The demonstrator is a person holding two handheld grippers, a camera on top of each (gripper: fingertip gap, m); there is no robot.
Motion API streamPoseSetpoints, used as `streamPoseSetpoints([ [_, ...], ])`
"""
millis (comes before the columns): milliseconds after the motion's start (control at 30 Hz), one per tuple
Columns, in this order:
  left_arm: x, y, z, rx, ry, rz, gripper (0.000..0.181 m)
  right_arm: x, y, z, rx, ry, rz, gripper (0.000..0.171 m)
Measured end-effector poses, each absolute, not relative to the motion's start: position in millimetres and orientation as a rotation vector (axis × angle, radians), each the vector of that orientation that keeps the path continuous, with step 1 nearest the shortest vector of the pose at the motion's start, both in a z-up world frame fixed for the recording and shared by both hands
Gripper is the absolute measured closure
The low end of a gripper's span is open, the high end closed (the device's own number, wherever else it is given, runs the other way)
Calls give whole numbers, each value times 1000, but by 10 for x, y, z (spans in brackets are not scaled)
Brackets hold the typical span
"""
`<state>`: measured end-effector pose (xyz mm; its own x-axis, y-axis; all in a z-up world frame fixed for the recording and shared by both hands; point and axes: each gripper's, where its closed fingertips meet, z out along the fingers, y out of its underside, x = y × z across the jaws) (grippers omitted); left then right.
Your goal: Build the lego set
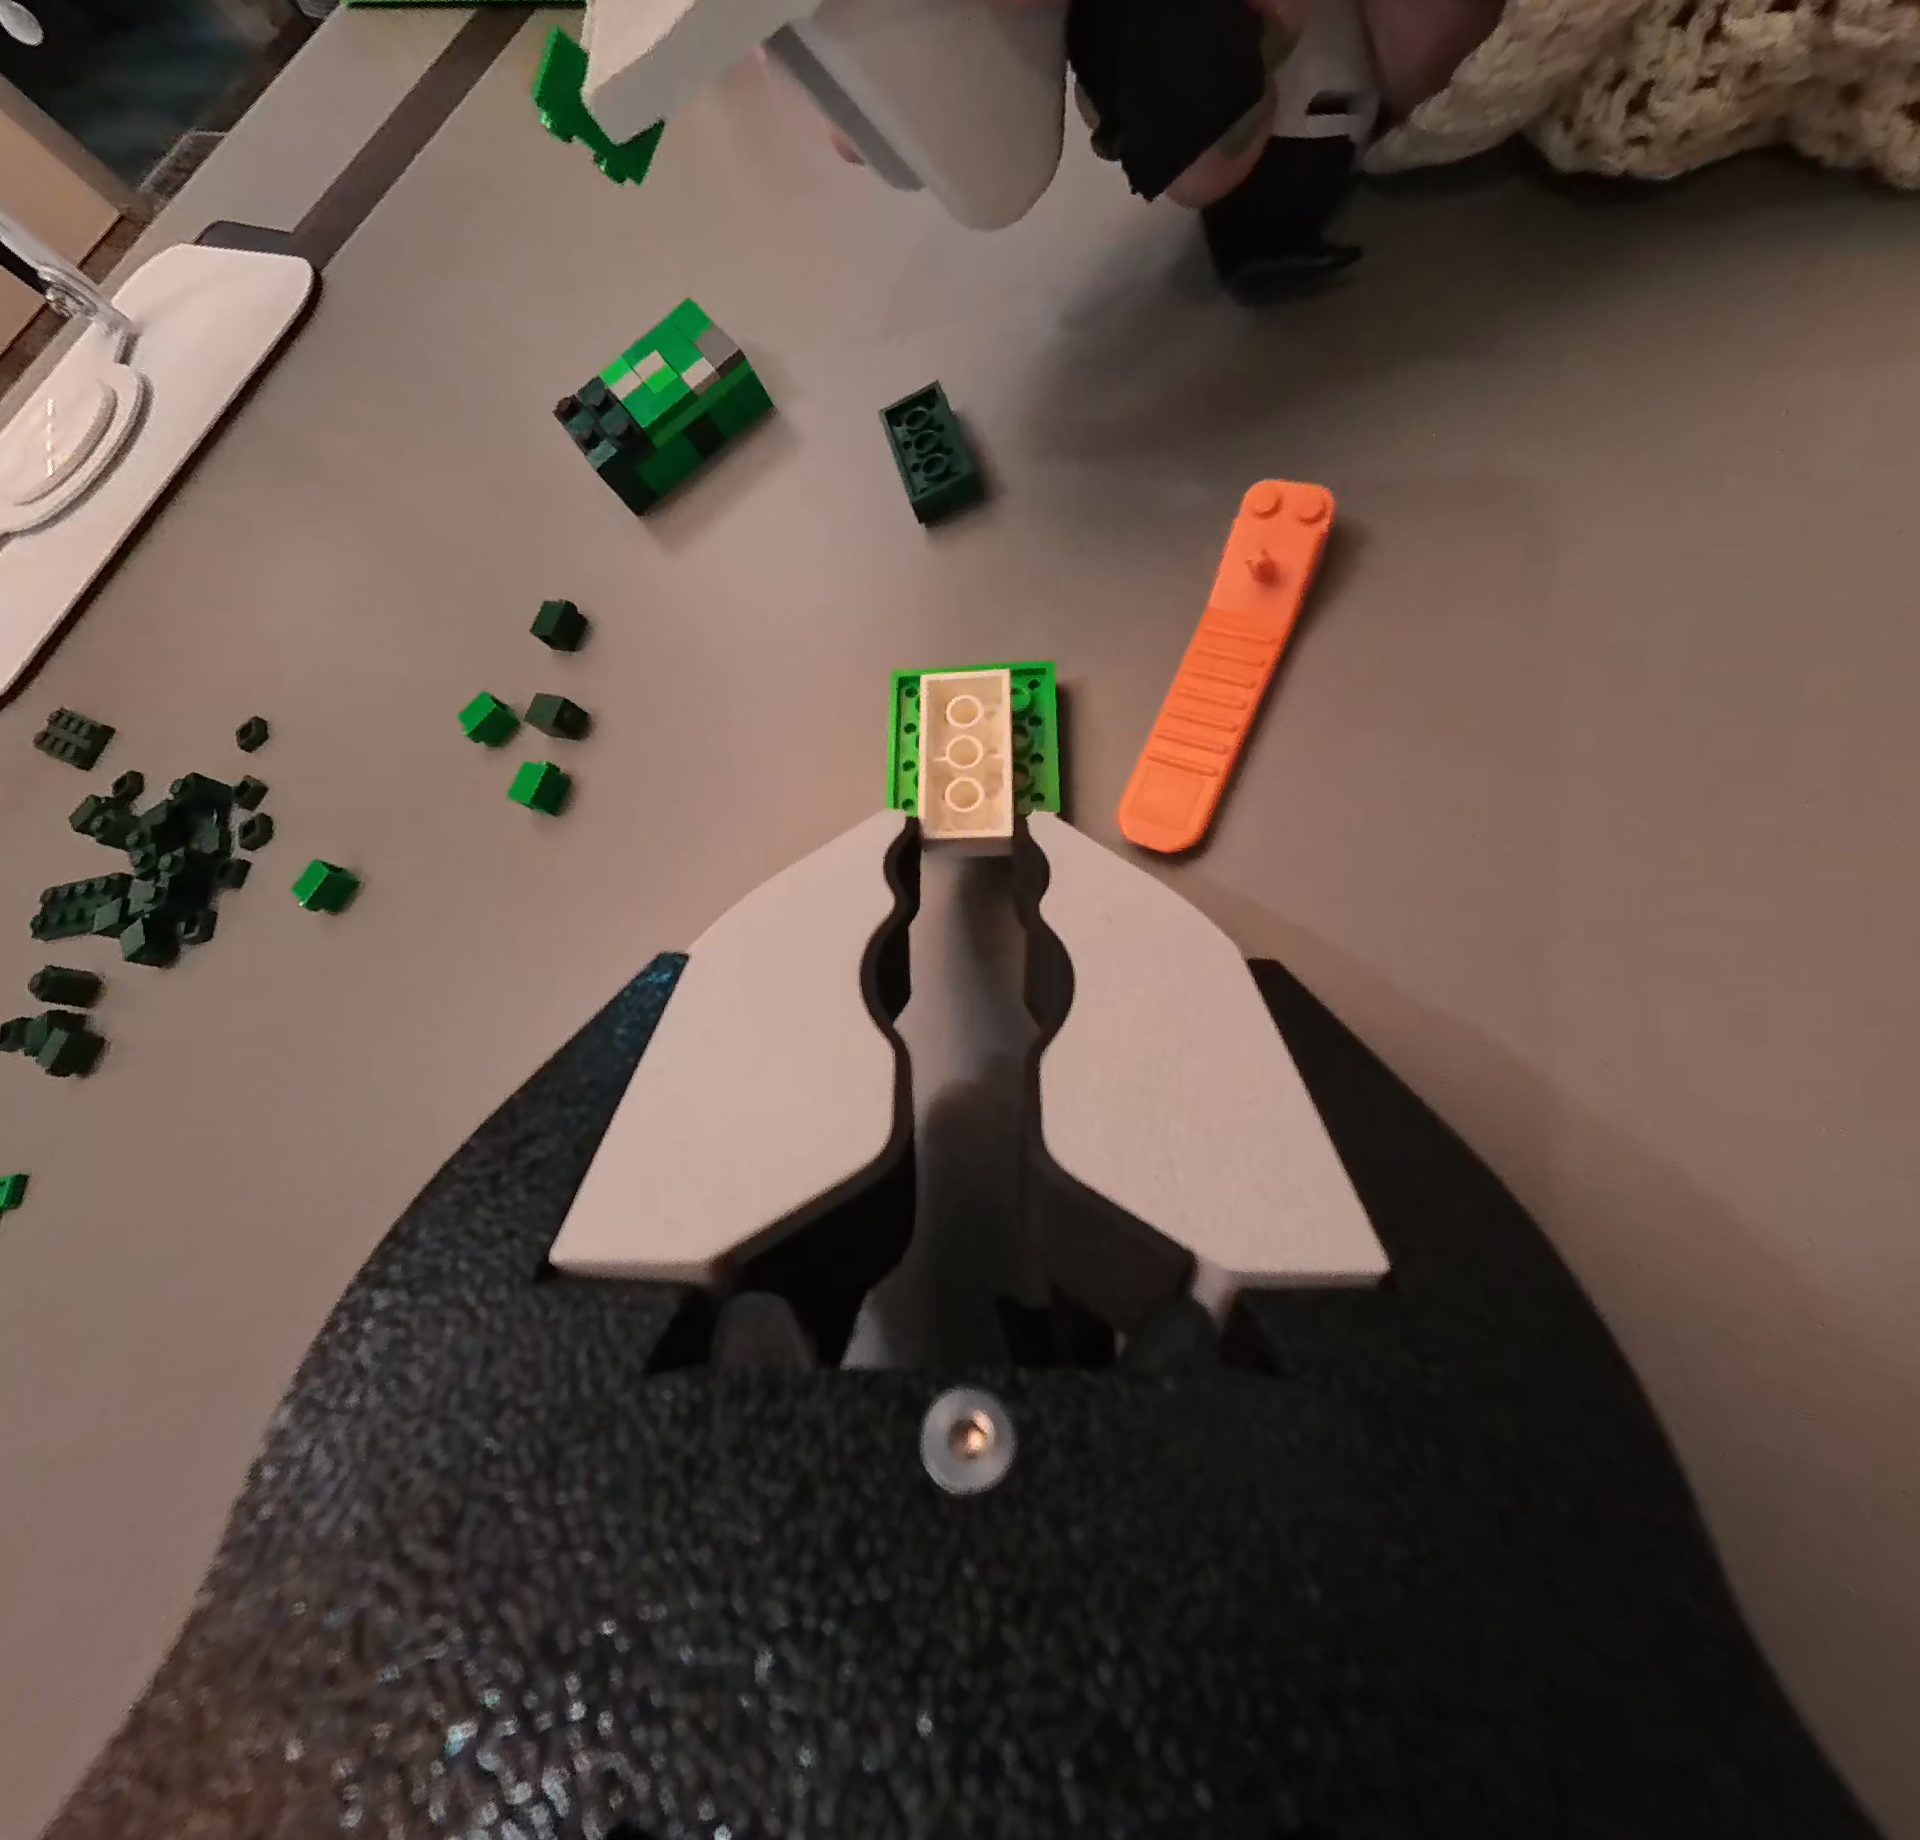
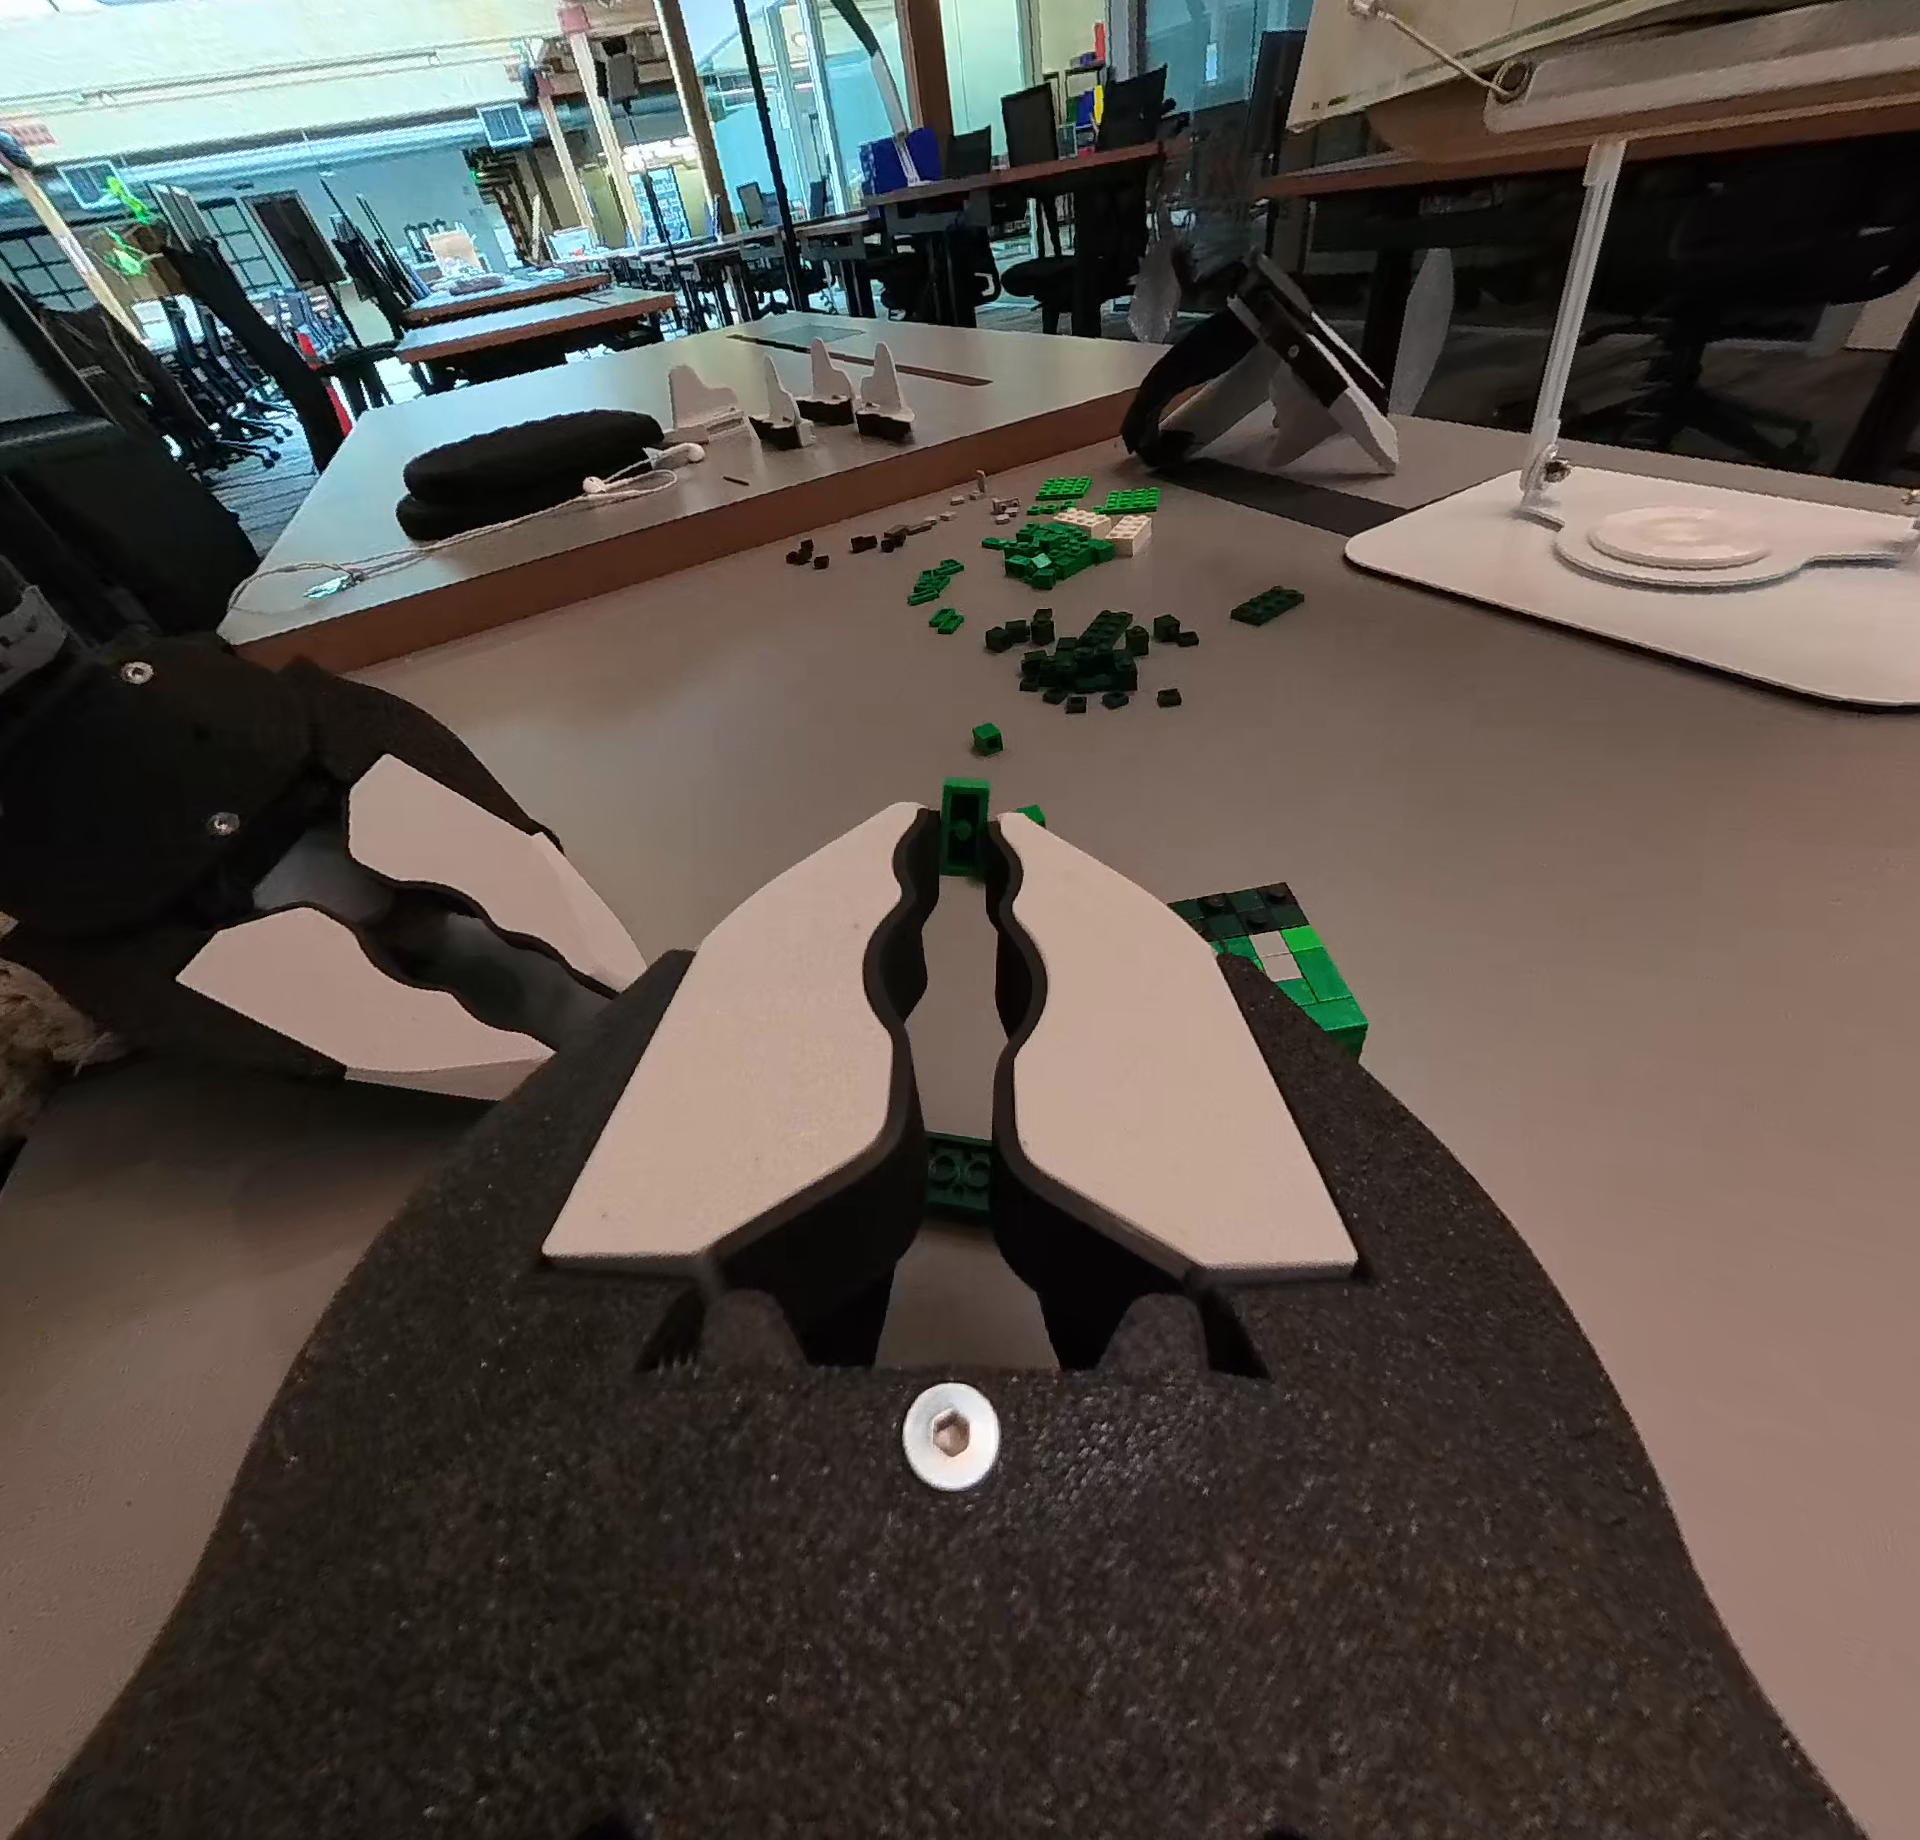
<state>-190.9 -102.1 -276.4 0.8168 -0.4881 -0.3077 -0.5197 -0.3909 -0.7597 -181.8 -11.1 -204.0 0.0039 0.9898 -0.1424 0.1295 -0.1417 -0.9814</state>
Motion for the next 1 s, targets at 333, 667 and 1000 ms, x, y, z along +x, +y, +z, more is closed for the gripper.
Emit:
streamPoseSetpoints([
  [333,-1906,-1020,-2777,-2060,747,35,164,-1822,-114,-2046,-1413,-1241,1253,163],
  [667,-1910,-1015,-2782,-2067,741,26,164,-1822,-117,-2050,-1415,-1244,1254,163],
  [1000,-1913,-1011,-2784,-2069,738,25,164,-1823,-120,-2055,-1416,-1248,1251,163],
])
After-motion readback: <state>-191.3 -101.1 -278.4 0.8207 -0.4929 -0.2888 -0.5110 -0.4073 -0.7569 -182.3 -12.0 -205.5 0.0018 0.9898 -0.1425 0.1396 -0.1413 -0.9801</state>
